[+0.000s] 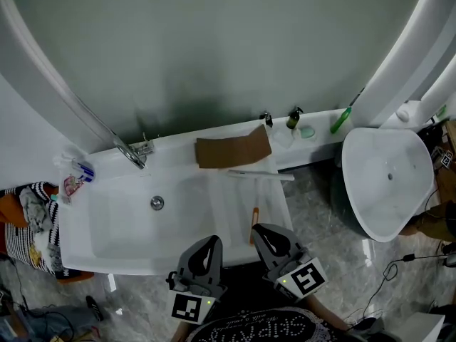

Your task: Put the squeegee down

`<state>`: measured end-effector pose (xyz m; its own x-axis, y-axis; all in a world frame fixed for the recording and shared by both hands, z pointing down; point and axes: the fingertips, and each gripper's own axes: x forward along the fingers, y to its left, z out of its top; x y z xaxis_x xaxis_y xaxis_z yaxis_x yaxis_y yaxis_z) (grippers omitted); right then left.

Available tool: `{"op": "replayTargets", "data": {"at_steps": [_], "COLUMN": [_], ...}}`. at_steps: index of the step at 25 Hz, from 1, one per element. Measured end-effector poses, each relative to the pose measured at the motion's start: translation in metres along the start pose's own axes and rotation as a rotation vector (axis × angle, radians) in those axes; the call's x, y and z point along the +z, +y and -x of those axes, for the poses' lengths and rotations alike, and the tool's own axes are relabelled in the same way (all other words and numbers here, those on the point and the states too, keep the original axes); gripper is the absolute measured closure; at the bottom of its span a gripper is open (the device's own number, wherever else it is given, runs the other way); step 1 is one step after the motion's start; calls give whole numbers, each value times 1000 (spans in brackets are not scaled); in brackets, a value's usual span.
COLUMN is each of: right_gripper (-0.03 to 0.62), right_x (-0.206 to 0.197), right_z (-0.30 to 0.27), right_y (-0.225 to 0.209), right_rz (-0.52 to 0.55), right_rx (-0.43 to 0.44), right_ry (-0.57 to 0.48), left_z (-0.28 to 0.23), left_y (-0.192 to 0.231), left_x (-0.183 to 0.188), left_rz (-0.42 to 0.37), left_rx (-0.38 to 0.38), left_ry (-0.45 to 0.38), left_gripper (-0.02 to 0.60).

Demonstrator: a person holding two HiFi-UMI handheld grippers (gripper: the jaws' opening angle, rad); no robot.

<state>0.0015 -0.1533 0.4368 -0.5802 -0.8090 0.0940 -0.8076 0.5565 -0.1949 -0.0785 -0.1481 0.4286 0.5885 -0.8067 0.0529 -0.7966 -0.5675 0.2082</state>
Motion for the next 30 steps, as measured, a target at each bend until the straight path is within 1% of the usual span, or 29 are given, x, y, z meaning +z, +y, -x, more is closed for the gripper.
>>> {"op": "replayTargets", "data": {"at_steps": [15, 23, 30], "right_gripper": [568, 569, 569], "right_x": [-3, -2, -4], "right_z": [-4, -8, -19], "right_y": [0, -2, 3], "right_rz": [-2, -1, 28], "right_rx": [-12, -20, 10], "right_ry": [17, 36, 72], "left_z": [-2, -7, -10], "left_y": [5, 0, 9], "left_x": [2, -1, 4], "left_rz": [-8, -26, -10], "left_rx": [1, -38, -10], "left_ry": [7, 33, 1], "left_gripper": [577, 577, 577]}}
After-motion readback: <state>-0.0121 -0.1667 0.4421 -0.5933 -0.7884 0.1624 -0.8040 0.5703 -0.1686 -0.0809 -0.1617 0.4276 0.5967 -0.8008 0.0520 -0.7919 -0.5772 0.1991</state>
